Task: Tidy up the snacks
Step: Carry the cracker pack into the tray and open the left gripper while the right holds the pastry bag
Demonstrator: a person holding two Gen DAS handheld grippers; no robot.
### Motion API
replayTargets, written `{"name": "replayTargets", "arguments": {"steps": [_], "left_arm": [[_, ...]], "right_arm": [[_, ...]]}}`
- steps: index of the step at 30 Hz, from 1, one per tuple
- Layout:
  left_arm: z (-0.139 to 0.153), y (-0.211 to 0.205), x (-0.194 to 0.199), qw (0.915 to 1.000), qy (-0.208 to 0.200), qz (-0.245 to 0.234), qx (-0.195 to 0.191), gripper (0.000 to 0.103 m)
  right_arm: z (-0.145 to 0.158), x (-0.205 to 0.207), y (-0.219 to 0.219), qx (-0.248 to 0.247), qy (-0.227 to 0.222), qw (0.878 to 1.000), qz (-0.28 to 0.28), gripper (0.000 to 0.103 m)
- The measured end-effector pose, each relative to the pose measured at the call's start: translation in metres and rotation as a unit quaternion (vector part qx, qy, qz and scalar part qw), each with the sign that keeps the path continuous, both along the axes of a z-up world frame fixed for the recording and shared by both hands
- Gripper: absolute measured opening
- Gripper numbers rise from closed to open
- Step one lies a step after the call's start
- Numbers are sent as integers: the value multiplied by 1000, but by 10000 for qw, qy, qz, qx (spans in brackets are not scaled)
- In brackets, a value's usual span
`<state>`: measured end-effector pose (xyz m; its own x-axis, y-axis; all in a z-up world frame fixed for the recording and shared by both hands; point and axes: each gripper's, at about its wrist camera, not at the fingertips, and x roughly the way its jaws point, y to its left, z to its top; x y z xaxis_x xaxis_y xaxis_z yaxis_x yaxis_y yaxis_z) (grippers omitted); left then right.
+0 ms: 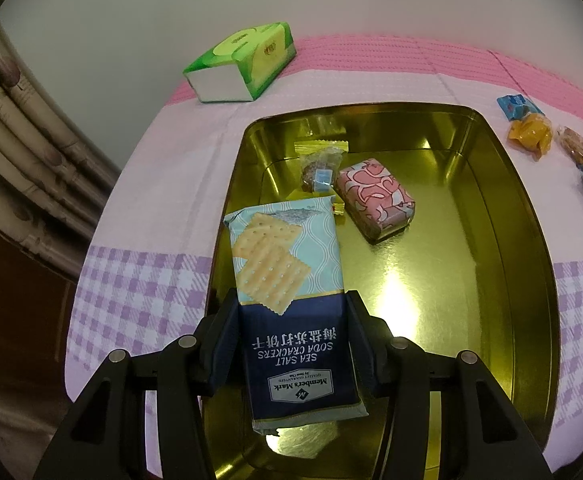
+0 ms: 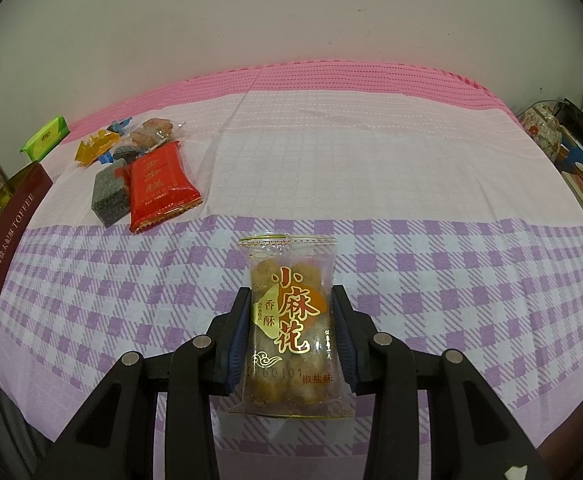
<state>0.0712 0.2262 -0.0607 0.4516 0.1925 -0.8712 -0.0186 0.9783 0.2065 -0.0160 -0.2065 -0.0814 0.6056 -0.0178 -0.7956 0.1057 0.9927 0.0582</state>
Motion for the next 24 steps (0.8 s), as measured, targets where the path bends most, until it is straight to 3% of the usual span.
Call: {"name": "replayTargets", "arguments": {"steps": [17, 24], "left_arm": [[4, -8, -1, 9999, -130, -93, 62, 52], [35, -11, -17, 9985, -545, 21, -80, 52]], "right_arm": [[1, 0, 1, -16, 2, 10000, 0, 37], [-1, 1, 0, 7, -4, 10000, 2, 37]]}}
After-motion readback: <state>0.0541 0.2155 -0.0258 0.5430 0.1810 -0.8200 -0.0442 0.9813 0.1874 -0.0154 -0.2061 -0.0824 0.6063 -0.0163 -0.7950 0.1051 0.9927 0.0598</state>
